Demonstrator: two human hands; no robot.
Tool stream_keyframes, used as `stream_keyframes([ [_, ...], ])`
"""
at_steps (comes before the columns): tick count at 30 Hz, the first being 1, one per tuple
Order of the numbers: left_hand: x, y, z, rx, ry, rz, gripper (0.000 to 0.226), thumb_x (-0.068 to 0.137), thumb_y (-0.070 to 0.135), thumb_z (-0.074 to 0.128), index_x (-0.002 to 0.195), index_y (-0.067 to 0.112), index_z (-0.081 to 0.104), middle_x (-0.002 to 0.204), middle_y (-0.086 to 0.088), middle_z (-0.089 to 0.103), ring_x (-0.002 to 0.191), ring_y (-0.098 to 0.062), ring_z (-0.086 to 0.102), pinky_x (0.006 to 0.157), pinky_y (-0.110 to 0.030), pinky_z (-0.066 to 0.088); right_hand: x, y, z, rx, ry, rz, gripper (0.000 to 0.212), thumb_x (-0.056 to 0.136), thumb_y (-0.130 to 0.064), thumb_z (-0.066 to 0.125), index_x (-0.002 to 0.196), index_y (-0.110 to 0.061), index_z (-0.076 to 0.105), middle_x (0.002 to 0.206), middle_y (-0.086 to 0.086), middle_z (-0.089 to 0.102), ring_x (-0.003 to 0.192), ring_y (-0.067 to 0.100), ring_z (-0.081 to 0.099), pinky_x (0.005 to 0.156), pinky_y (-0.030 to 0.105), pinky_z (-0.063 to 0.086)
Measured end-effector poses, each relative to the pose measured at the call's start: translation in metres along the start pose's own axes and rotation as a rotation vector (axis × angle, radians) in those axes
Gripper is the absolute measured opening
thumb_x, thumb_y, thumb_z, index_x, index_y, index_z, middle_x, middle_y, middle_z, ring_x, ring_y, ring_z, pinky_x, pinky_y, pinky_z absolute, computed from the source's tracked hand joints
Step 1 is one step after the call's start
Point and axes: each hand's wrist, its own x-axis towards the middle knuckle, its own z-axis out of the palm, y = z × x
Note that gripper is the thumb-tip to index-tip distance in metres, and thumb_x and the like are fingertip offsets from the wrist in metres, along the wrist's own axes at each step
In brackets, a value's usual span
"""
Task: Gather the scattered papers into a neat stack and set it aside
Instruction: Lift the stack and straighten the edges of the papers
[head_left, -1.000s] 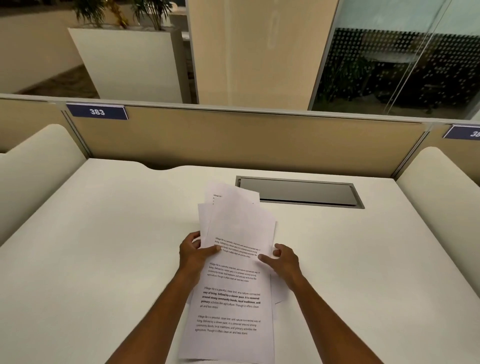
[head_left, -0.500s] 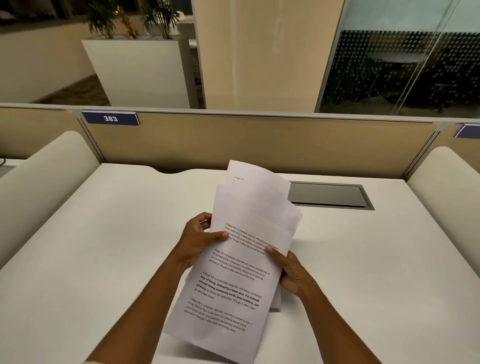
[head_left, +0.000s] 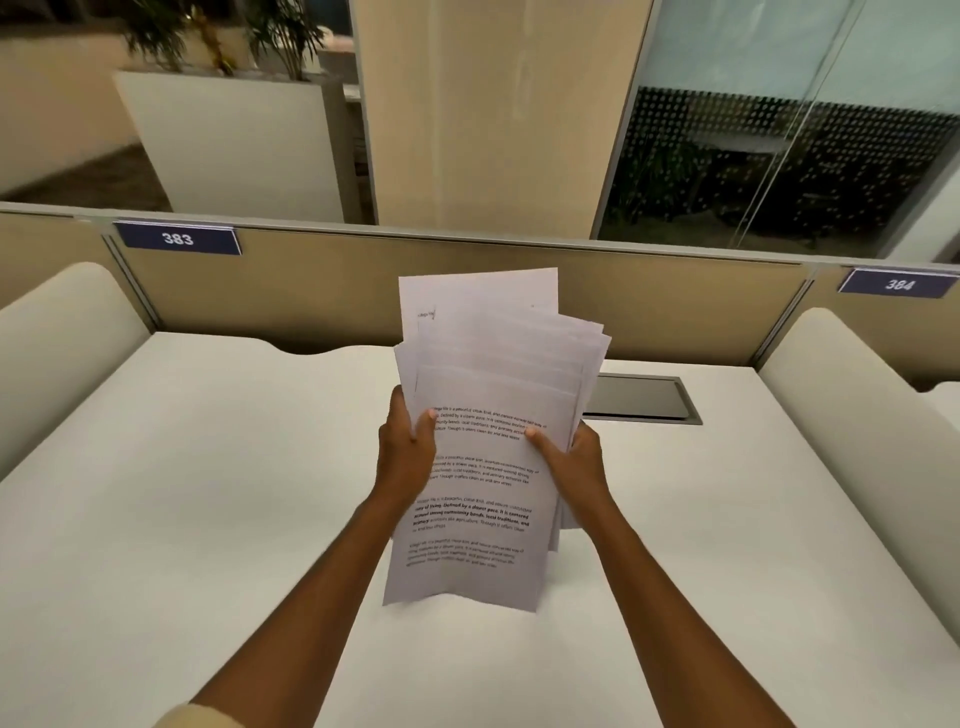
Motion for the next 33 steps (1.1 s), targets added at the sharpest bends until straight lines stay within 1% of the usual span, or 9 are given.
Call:
stream_keyframes([
  [4,0.006,0.020,0.013,-0.031,0.067,0.065,0.038,0.102,0.023,0.046,0.138,0.019,0.035,0.112,-0.001,0.060,0.092,-0.016,0.066,0.069,-0.027,0.060,0.004,-0.018,-0.005,-0.039,0.087,-0.079,0.032,0.088,-0.032,0.070,0.108,-0.009,0.062,0.100,0.007,0.071,0.083,0.022,0.073,0.068,0.037,0.064],
  [8,0.002,0.030,0.020,-0.068,0.110,0.126,0.036,0.102,0.022,0.045,0.137,0.018,0.036,0.102,0.009,0.060,0.087,-0.008,0.066,0.062,-0.014,0.057,0.002,-0.028,-0.009,-0.038,0.141,-0.144,0.022,0.088,-0.033,0.069,0.102,-0.019,0.058,0.091,-0.001,0.067,0.079,0.018,0.071,0.066,0.031,0.062],
  [12,-0.009,0.030,0.024,-0.115,0.143,0.135,0.031,0.102,0.024,0.046,0.131,0.019,0.040,0.101,0.013,0.060,0.088,-0.009,0.066,0.062,-0.013,0.056,-0.004,-0.024,-0.008,0.008,0.160,-0.120,0.022,0.087,-0.033,0.070,0.102,-0.020,0.060,0.092,0.000,0.069,0.082,0.022,0.071,0.070,0.035,0.062],
  [15,-0.017,0.027,0.025,-0.138,0.157,0.131,0.027,0.100,0.024,0.049,0.125,0.028,0.040,0.100,0.019,0.059,0.087,-0.005,0.065,0.063,-0.011,0.055,-0.009,-0.017,-0.007,0.051,0.167,-0.099,0.023,0.088,-0.034,0.069,0.105,-0.021,0.061,0.099,0.005,0.071,0.087,0.025,0.071,0.073,0.039,0.062],
  [19,-0.024,0.017,0.026,-0.163,0.166,0.069,0.038,0.096,0.028,0.056,0.132,0.022,0.044,0.103,0.017,0.060,0.090,-0.011,0.065,0.067,-0.017,0.059,-0.016,-0.010,-0.006,0.064,0.129,-0.097,0.026,0.089,-0.034,0.067,0.110,-0.021,0.060,0.100,0.001,0.071,0.088,0.020,0.071,0.069,0.030,0.062],
  [23,-0.028,0.004,0.026,-0.142,0.162,0.032,0.042,0.092,0.030,0.063,0.130,0.017,0.050,0.106,0.006,0.065,0.090,-0.014,0.068,0.061,-0.016,0.058,-0.023,0.003,-0.003,0.061,0.115,-0.059,0.027,0.087,-0.038,0.068,0.109,-0.026,0.059,0.101,-0.002,0.070,0.089,0.020,0.071,0.072,0.036,0.063],
  [27,-0.033,-0.002,0.026,-0.131,0.142,-0.006,0.041,0.089,0.029,0.068,0.126,0.018,0.055,0.105,0.006,0.065,0.089,-0.011,0.067,0.060,-0.016,0.057,-0.027,0.016,0.001,0.051,0.117,-0.023,0.035,0.085,-0.038,0.070,0.115,-0.025,0.057,0.103,-0.005,0.068,0.093,0.018,0.069,0.072,0.031,0.062],
  [31,-0.037,-0.018,0.026,-0.116,0.112,-0.040,0.039,0.086,0.027,0.072,0.121,0.021,0.057,0.105,0.006,0.066,0.092,-0.013,0.067,0.065,-0.021,0.059,-0.030,0.028,0.000,0.007,0.118,-0.005,0.045,0.086,-0.034,0.071,0.125,-0.023,0.052,0.110,-0.005,0.063,0.098,0.017,0.064,0.072,0.021,0.057],
  [33,-0.039,-0.028,0.027,-0.115,0.103,-0.073,0.035,0.086,0.025,0.072,0.118,0.023,0.058,0.105,0.005,0.067,0.093,-0.016,0.067,0.068,-0.025,0.059,-0.030,0.032,-0.003,0.010,0.137,-0.021,0.044,0.086,-0.028,0.072,0.122,-0.026,0.048,0.113,-0.005,0.062,0.101,0.016,0.063,0.074,0.020,0.056],
])
